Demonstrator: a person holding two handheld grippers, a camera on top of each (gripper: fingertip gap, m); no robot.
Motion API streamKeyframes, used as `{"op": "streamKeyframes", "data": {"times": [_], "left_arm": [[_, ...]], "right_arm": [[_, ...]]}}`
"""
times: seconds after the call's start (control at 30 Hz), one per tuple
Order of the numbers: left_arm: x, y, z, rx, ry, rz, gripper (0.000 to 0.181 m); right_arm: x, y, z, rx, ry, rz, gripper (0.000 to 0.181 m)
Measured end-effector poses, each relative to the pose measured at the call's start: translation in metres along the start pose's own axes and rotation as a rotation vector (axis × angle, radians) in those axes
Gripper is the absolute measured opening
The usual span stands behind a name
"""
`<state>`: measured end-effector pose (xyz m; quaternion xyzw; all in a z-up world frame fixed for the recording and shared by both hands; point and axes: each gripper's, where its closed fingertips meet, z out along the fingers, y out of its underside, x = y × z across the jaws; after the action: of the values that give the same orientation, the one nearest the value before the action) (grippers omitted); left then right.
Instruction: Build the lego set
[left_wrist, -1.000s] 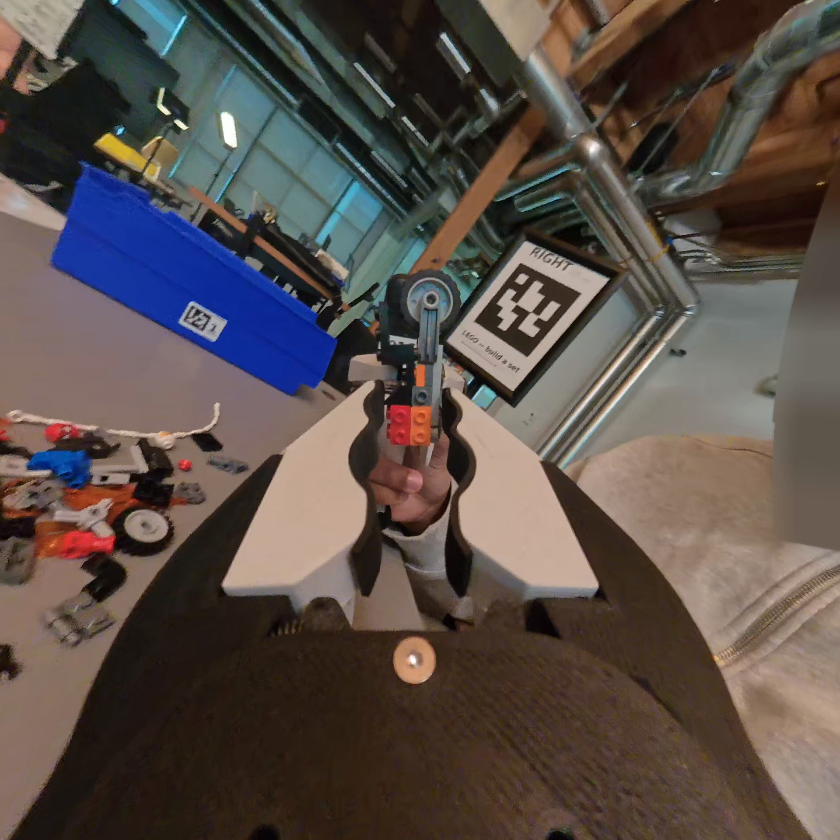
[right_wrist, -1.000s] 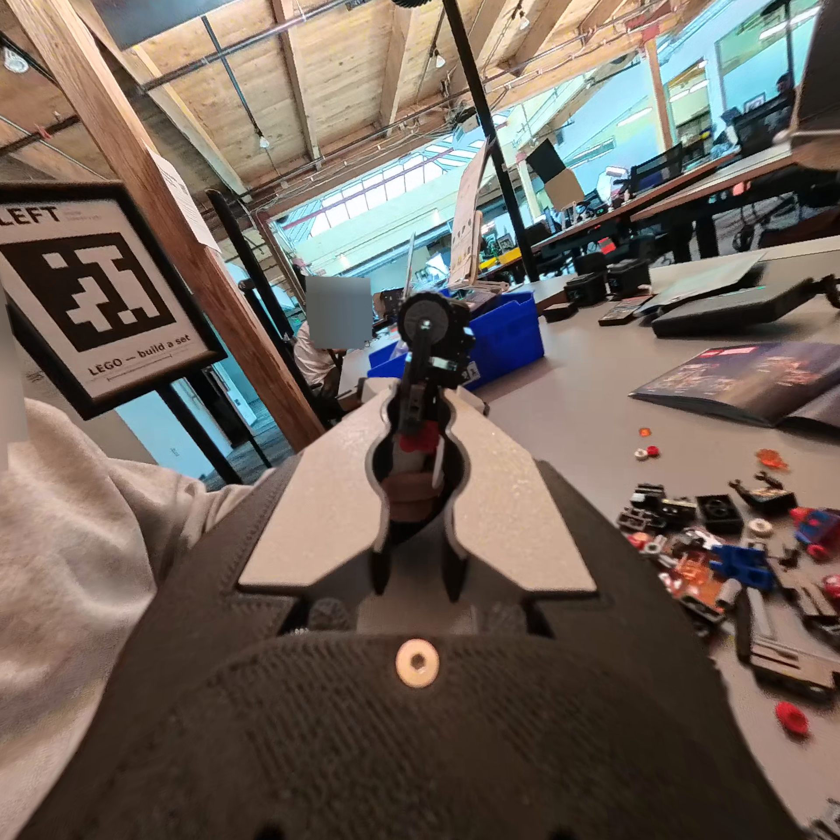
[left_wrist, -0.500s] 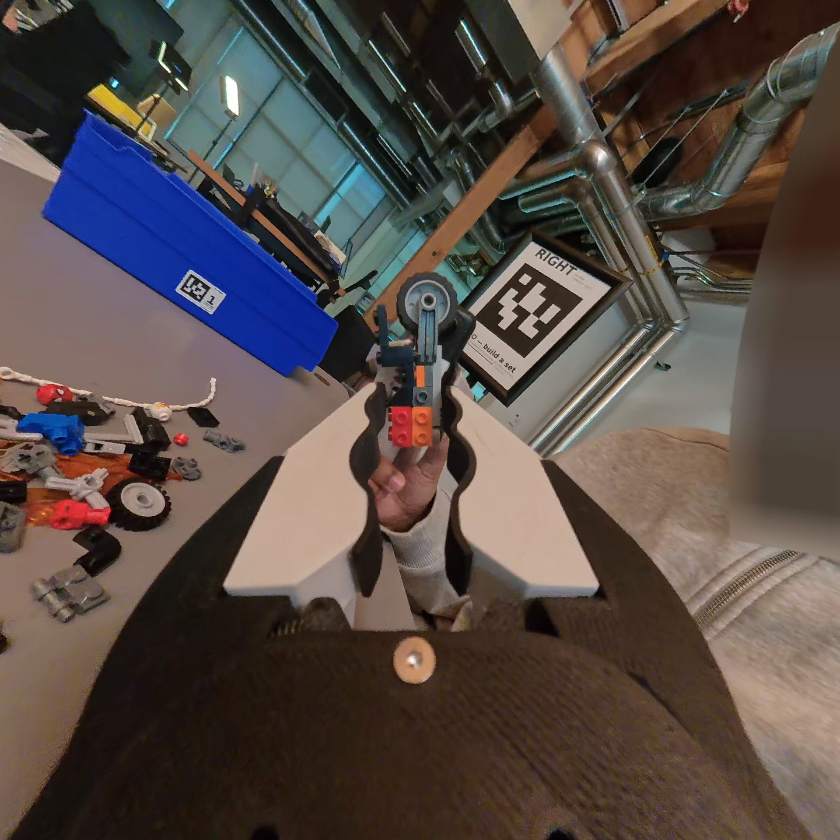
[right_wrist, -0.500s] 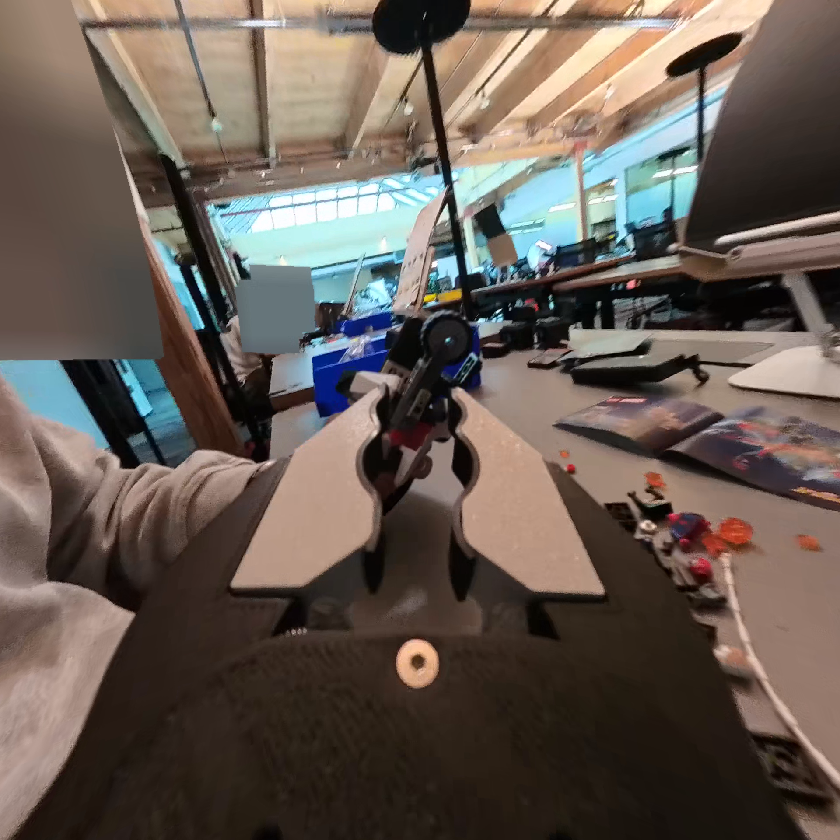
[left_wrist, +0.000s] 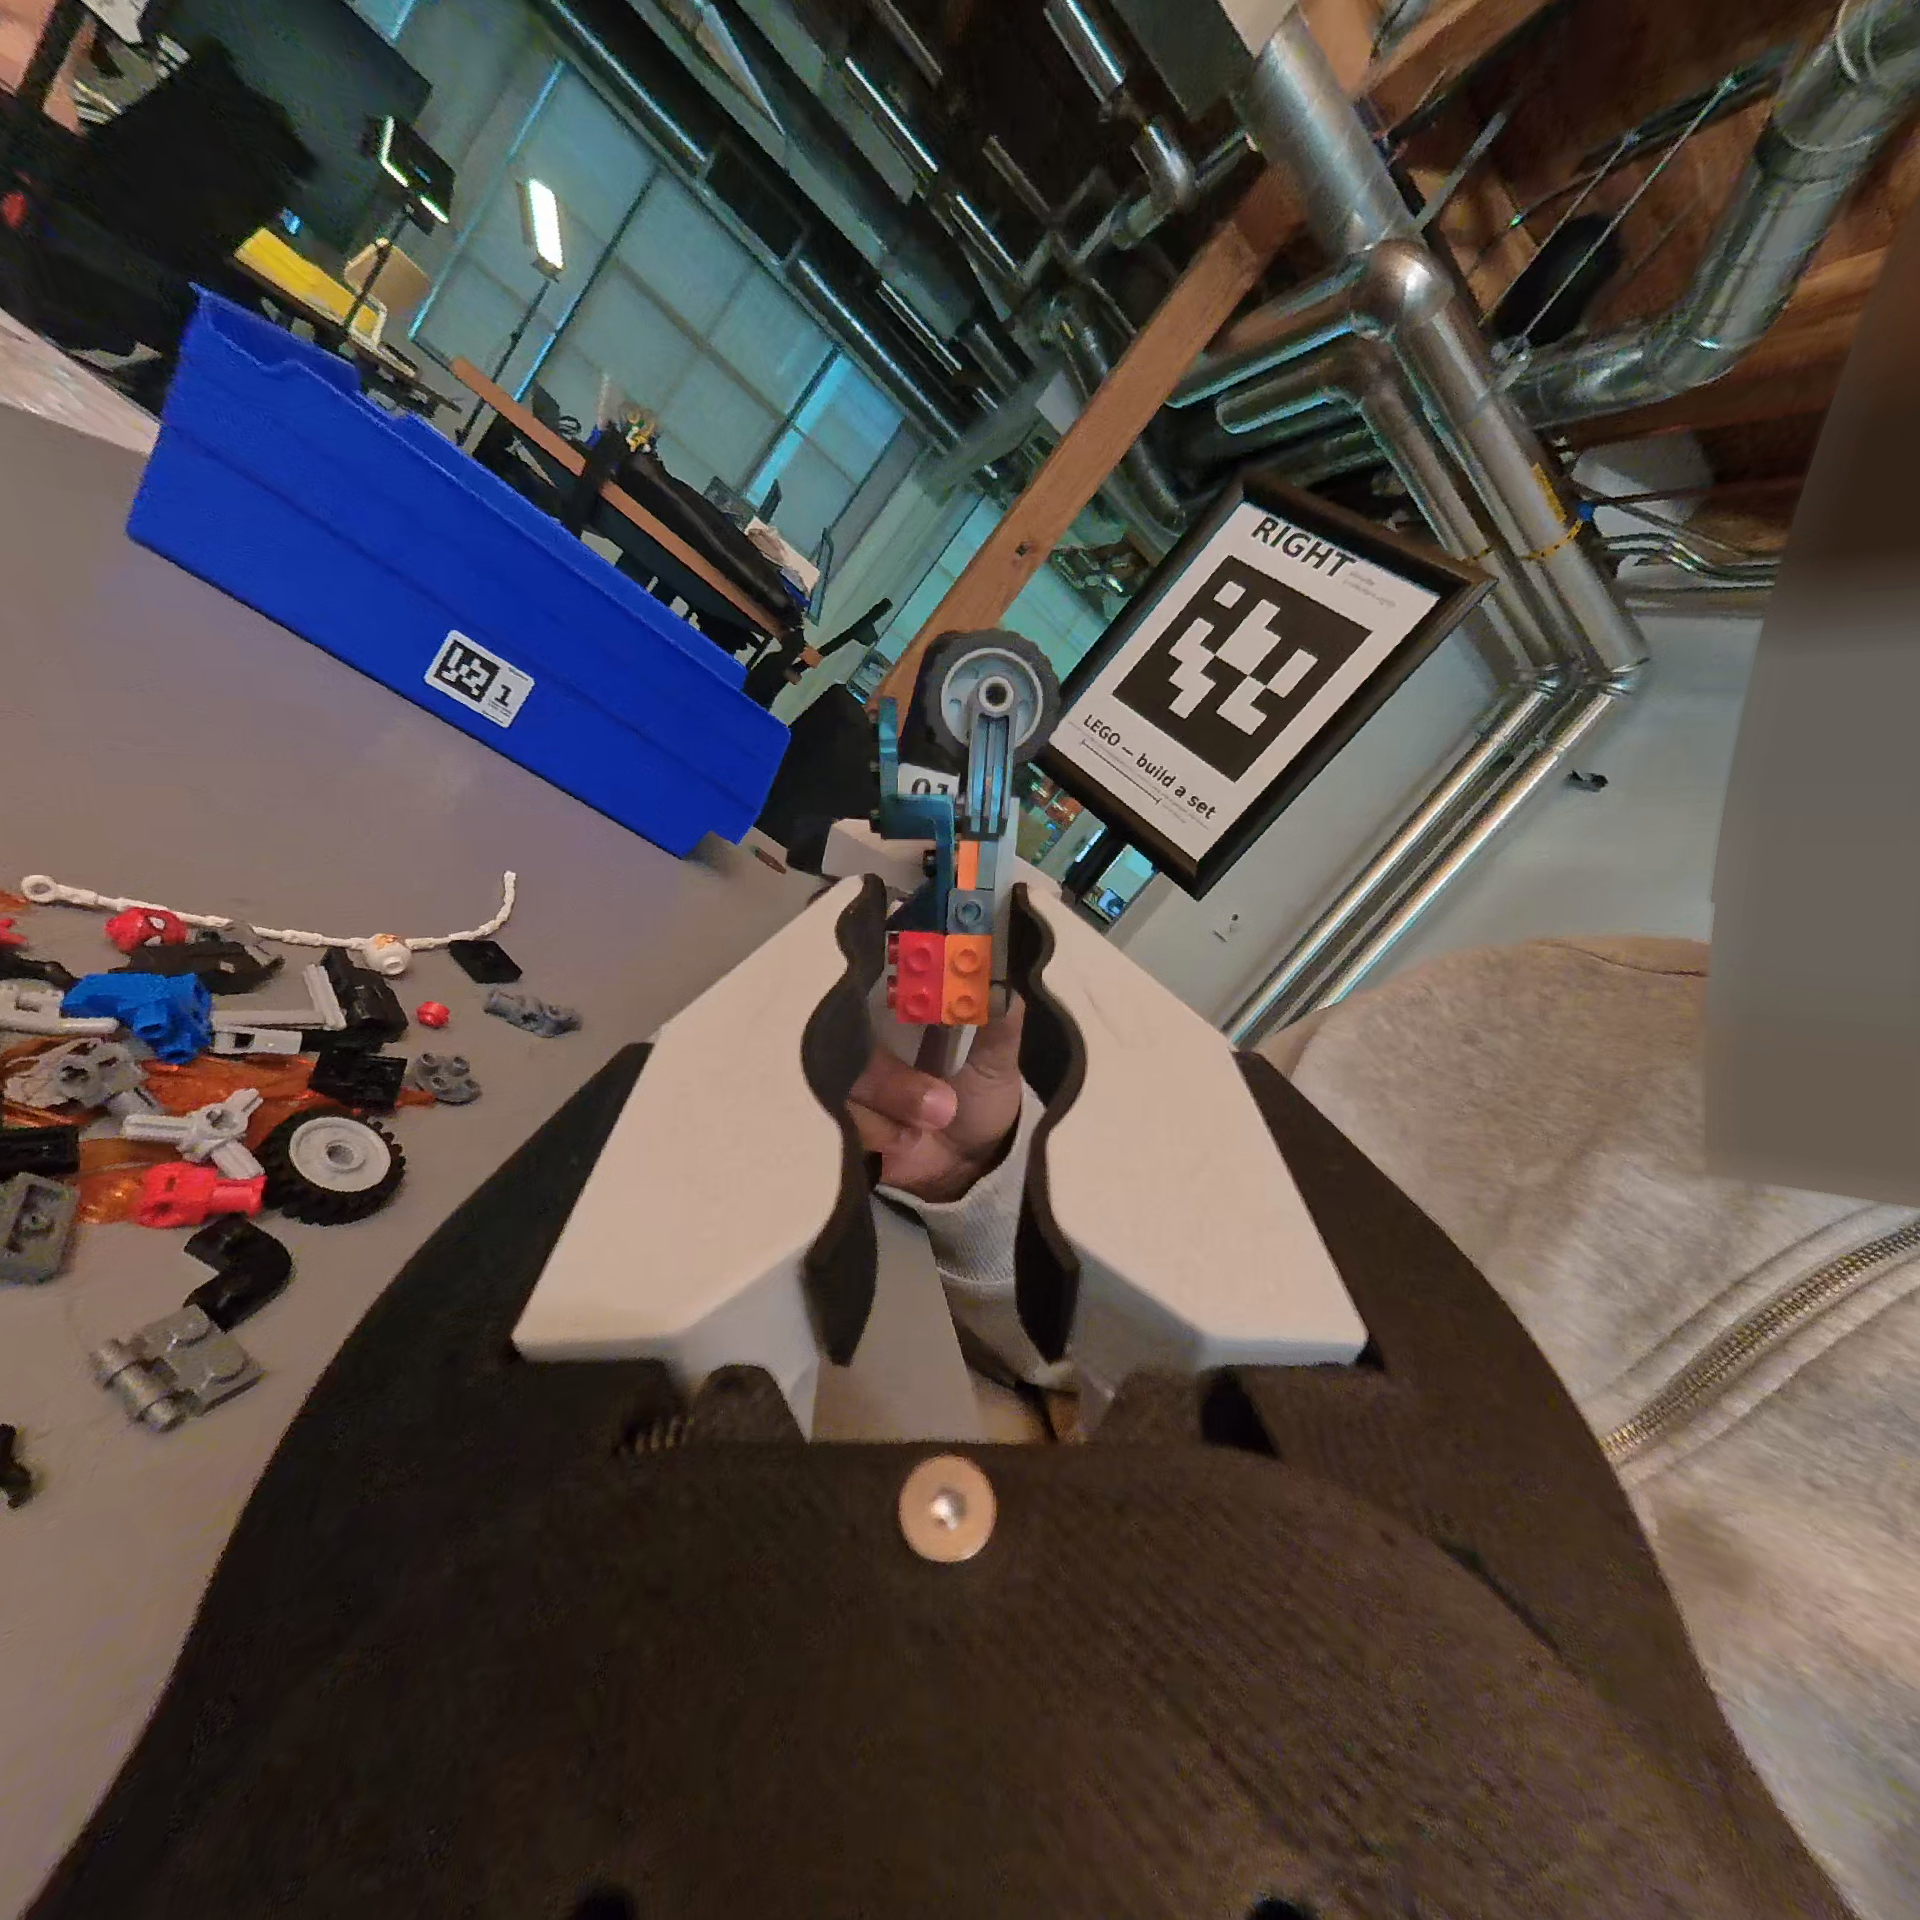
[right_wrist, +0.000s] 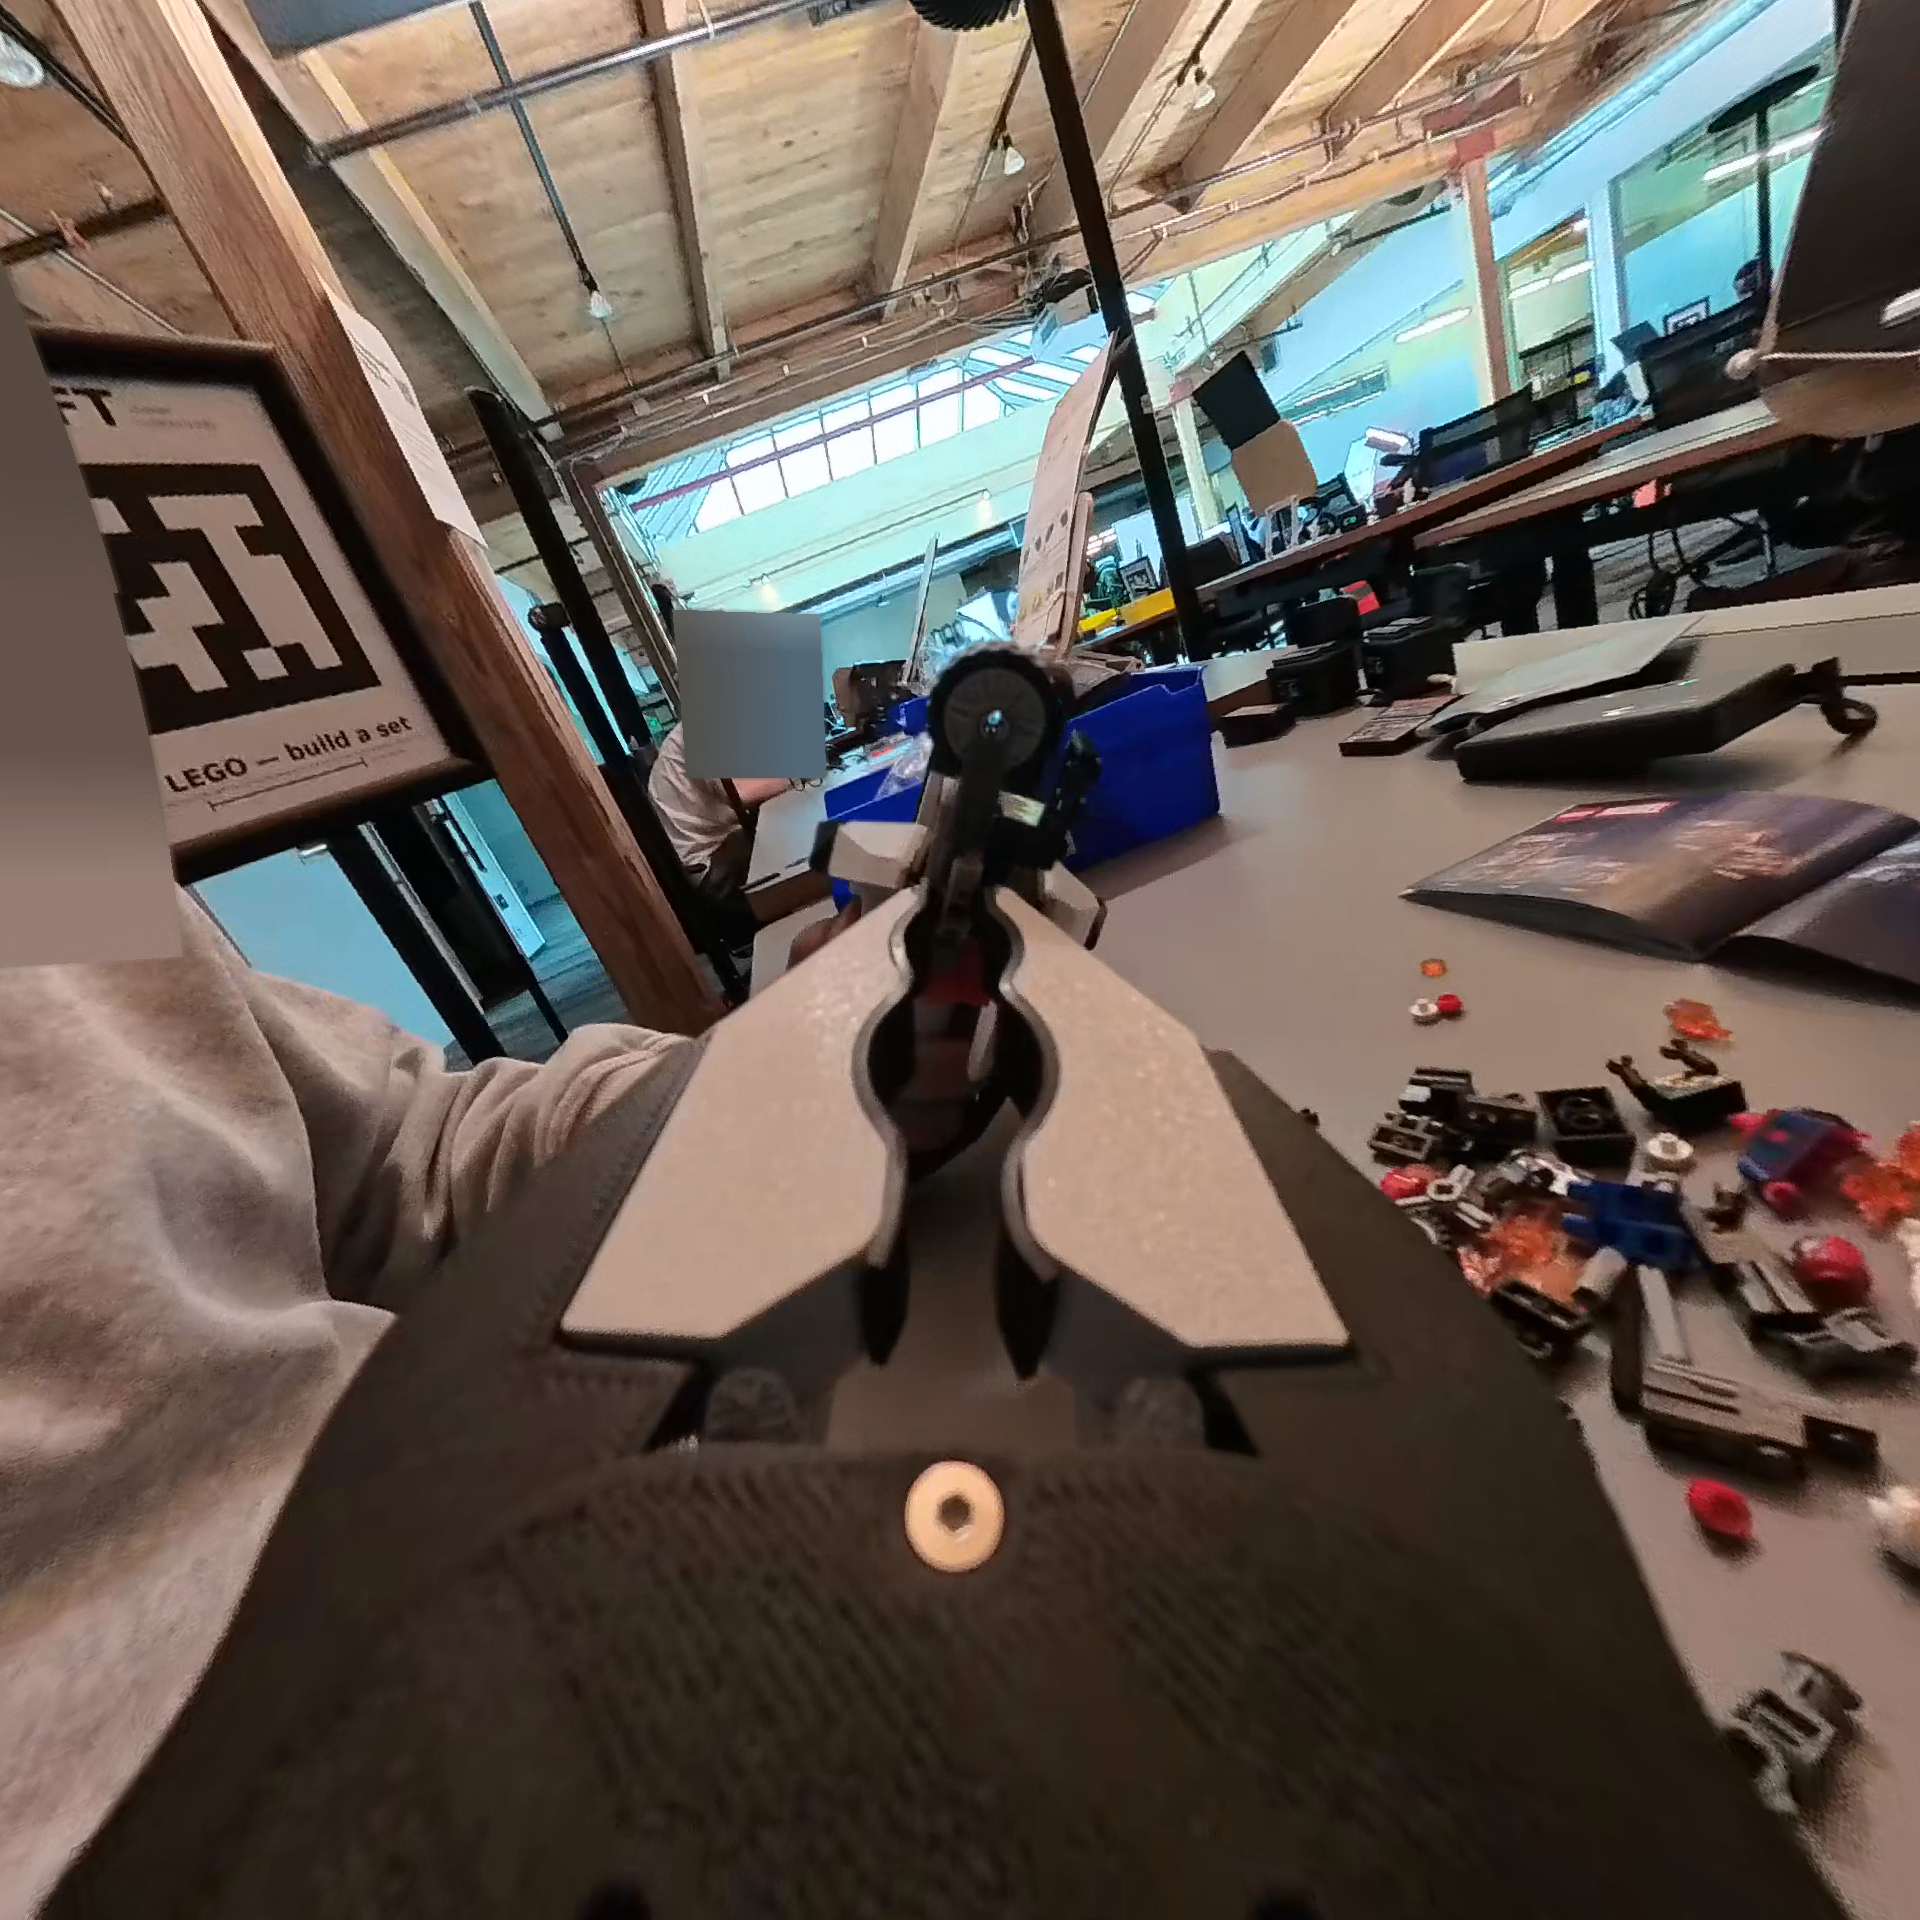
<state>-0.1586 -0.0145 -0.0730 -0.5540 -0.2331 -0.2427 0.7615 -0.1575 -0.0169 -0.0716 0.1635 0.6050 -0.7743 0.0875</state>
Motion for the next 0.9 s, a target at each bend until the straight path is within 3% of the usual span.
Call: {"op": "streamKeyframes", "data": {"times": [0.3, 0.5, 0.7, 0.77, 0.9], "left_arm": [[-0.004, -0.017, -0.014, 0.113, 0.009, -0.051, 0.021], [0.000, -0.004, -0.003, 0.036, 0.016, -0.029, 0.021], [0.000, -0.010, -0.008, 0.082, 0.045, -0.076, 0.021], [-0.003, -0.014, -0.011, 0.117, 0.058, -0.119, 0.021], [-0.003, -0.014, -0.012, 0.111, 0.055, -0.114, 0.021]], "right_arm": [[0.003, -0.015, -0.012, 0.103, 0.001, 0.015, 0.000], [0.003, -0.009, -0.005, 0.075, -0.023, 0.058, 0.021], [-0.004, -0.004, 0.000, 0.039, -0.052, 0.046, 0.011], [-0.008, -0.005, -0.001, 0.047, -0.073, 0.035, 0.000], [0.000, -0.008, -0.004, 0.068, -0.029, 0.037, 0.007]]}}
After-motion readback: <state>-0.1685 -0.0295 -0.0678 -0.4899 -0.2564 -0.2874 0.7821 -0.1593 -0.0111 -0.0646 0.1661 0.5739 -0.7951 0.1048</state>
